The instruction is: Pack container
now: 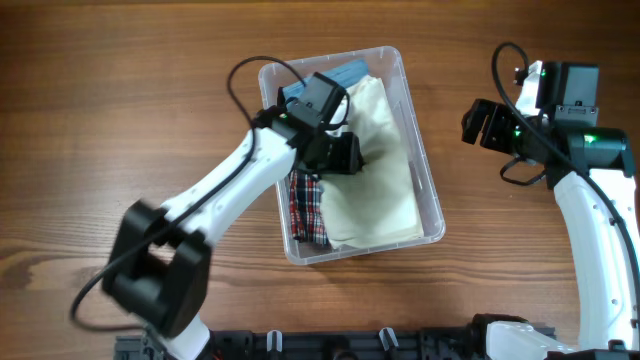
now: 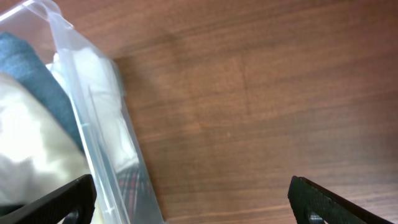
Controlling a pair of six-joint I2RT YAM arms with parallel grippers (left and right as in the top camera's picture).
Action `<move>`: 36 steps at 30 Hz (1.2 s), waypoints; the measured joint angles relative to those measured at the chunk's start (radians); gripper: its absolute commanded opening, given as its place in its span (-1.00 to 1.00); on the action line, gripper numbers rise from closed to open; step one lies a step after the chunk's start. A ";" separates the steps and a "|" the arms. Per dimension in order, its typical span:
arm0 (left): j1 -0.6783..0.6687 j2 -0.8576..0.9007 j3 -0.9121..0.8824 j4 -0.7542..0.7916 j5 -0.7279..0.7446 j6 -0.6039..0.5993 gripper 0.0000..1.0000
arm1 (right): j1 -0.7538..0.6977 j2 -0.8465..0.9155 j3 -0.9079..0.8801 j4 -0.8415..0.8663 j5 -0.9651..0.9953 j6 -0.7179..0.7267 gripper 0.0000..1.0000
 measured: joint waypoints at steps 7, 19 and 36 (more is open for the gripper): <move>0.173 -0.291 -0.060 -0.053 -0.336 0.006 1.00 | 0.023 0.000 0.000 0.188 -0.032 -0.095 1.00; 0.497 -0.484 -0.096 -0.153 -0.469 0.031 1.00 | 0.023 -0.113 -0.005 0.140 -0.031 -0.182 0.99; 0.433 -1.439 -0.577 -0.307 -0.469 0.039 0.99 | 0.023 -0.898 -0.584 -0.007 -0.020 -0.096 0.99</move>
